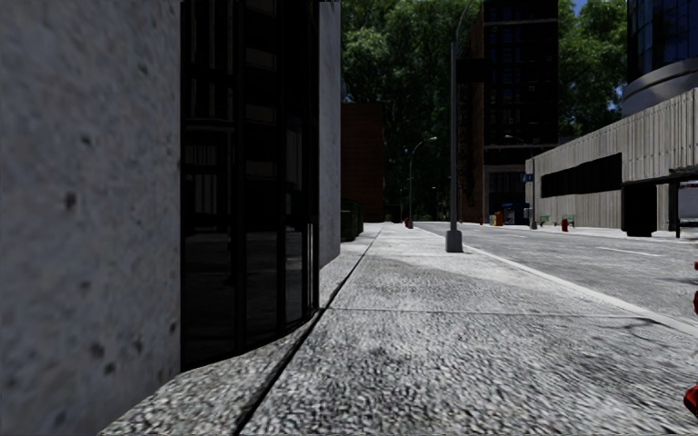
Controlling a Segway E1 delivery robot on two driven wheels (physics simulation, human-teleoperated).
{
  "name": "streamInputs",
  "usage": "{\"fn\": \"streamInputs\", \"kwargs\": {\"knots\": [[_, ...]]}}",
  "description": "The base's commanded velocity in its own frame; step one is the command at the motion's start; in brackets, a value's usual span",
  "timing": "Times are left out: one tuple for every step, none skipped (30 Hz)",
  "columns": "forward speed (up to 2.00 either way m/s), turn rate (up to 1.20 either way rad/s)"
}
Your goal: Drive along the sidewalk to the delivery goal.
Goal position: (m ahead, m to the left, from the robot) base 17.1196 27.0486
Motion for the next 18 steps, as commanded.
{"fn": "streamInputs", "kwargs": {"knots": [[2.00, -0.55], [2.00, -0.55], [2.00, -0.55], [2.00, -0.55], [2.00, -0.55], [2.00, -0.51], [2.00, -0.04], [2.00, 0.00], [2.00, 0.00], [2.00, 0.00], [2.00, 0.00], [2.00, 0.00], [2.00, 0.00], [2.00, 0.00], [2.00, 0.00], [2.00, 0.00], [2.00, 0.00], [2.00, 0.00]]}}
